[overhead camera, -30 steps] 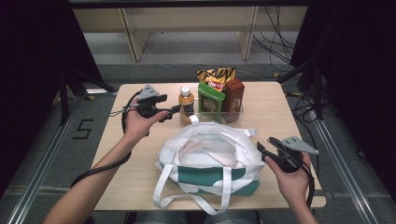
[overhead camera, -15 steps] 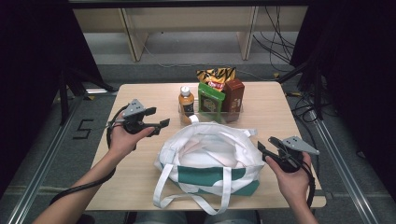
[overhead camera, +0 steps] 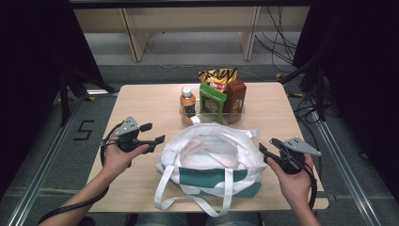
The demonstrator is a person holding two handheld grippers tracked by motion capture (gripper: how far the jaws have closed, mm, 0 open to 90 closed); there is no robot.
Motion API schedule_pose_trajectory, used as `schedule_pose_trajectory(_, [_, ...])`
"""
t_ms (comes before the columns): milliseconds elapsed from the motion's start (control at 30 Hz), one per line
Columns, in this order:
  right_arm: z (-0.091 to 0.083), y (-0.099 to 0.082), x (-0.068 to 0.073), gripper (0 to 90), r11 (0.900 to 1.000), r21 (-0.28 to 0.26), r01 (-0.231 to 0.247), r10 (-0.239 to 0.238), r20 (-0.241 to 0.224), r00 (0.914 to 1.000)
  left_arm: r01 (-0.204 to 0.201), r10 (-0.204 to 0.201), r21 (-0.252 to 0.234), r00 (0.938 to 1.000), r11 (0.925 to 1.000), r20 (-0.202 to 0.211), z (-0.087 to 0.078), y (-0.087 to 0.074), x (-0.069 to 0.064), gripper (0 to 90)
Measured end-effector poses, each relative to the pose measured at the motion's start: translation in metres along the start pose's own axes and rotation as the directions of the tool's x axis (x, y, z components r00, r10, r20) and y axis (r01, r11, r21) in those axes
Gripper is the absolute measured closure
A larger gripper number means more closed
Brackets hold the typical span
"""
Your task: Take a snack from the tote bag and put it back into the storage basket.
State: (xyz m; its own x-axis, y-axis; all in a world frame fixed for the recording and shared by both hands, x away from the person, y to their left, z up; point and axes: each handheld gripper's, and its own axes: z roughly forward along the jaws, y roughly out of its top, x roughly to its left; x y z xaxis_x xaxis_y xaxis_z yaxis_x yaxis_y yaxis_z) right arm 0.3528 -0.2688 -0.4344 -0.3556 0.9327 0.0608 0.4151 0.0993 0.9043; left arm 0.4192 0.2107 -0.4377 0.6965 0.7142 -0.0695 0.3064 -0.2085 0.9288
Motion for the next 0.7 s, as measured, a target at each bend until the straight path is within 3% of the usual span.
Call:
schedule_pose_trajectory(100, [0.002,-0.001,-0.001,45.1,0.9999,-0.008,0.015,-0.015,0.005,0.9999,0.003,-0.003,0.008,1.0000,1.0000,-0.006,-0.003,-0.006,-0.001,23.7])
schedule_pose_trajectory(167, [0.001,-0.001,-0.001,45.1,0.9999,-0.001,0.012,-0.012,-0.014,0.9998,0.015,-0.015,0.005,0.9999,0.9999,-0.003,-0.004,-0.011,-0.001,23.6])
schedule_pose_trajectory(267, [-0.001,-0.001,0.001,45.1,0.9997,0.022,-0.012,0.012,-0.007,0.9999,0.032,-0.032,-0.001,0.9993,0.9995,-0.017,-0.006,-0.019,-0.001,23.7])
schedule_pose_trajectory(300, [0.000,0.000,-0.001,45.1,0.9999,0.011,0.010,-0.010,-0.001,0.9999,0.031,-0.031,-0.002,0.9993,0.9995,-0.019,-0.005,-0.021,-0.001,23.7])
schedule_pose_trajectory(433, [0.002,-0.001,0.001,45.1,0.9998,0.017,-0.013,0.013,-0.011,0.9999,0.025,-0.025,0.005,0.9991,0.9997,-0.034,-0.007,-0.024,-0.001,23.9])
schedule_pose_trajectory(500, [0.003,-0.001,-0.002,45.1,0.9996,0.007,0.028,-0.027,-0.021,0.9994,0.018,-0.017,0.004,0.9991,0.9998,-0.040,-0.007,-0.025,0.001,24.0])
schedule_pose_trajectory(600, [0.004,-0.001,-0.001,45.1,0.9997,0.008,0.024,-0.024,-0.003,0.9997,0.036,-0.036,0.002,0.9985,0.9993,-0.041,-0.007,-0.027,0.002,24.9])
schedule_pose_trajectory(667, [0.003,-0.001,0.000,45.1,0.9999,0.014,0.008,-0.008,-0.017,0.9998,0.034,-0.034,0.005,0.9987,0.9994,-0.038,-0.008,-0.028,0.004,25.5])
schedule_pose_trajectory(700, [0.003,-0.001,-0.001,45.0,0.9996,0.016,0.022,-0.021,-0.025,0.9995,0.034,-0.034,0.005,0.9987,0.9994,-0.038,-0.008,-0.028,0.004,26.1])
